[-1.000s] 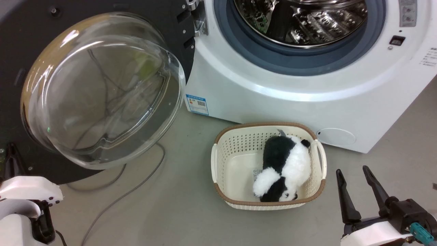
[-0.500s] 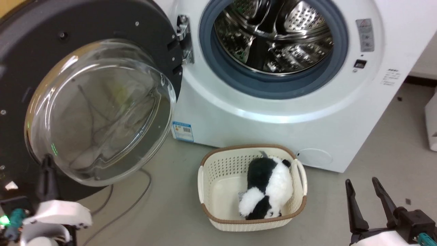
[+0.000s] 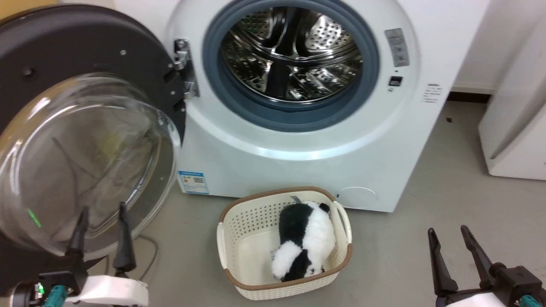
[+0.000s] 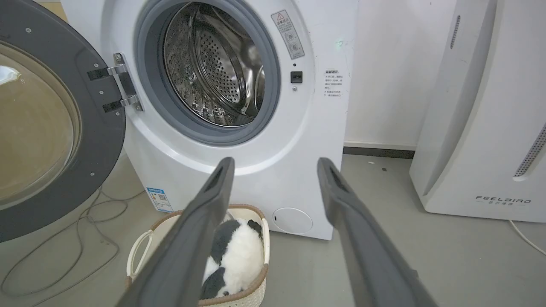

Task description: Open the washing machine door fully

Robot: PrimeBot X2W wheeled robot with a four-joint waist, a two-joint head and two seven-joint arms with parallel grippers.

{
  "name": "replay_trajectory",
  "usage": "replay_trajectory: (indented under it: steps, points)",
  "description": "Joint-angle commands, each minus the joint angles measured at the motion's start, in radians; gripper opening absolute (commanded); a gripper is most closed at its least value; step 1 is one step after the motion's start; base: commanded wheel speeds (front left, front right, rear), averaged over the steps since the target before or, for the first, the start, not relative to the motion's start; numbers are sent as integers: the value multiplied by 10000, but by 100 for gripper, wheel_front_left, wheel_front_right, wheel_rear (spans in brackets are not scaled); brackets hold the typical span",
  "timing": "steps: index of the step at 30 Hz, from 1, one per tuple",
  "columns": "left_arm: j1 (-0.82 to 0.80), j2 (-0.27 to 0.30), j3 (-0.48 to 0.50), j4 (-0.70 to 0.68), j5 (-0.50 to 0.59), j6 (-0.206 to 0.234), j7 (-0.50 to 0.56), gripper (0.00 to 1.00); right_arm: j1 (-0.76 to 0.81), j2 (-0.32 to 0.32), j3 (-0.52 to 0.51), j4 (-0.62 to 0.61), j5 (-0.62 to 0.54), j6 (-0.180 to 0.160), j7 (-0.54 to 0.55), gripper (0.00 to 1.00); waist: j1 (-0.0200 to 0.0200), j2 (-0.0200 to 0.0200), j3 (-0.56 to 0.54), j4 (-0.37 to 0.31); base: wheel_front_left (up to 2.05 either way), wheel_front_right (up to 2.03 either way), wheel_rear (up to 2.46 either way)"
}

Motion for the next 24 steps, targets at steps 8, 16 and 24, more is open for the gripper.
replay_trajectory:
  steps: [8, 16, 24]
  points:
    - [349, -169, -512, 97, 327, -18, -43, 100, 14, 35, 304, -450, -55, 6, -44, 100, 0, 0, 33, -969, 0, 0, 0]
    - [466, -261, -657, 238, 359, 30, -43, 100, 30, 35, 442, -951, -256, 6, -44, 100, 0, 0, 52, -1561, 0, 0, 0]
    - [320, -272, -657, 241, 256, -2, 19, 0, -9, 0, 439, -1103, -273, -2, 6, 0, 0, 0, 57, -1666, 0, 0, 0]
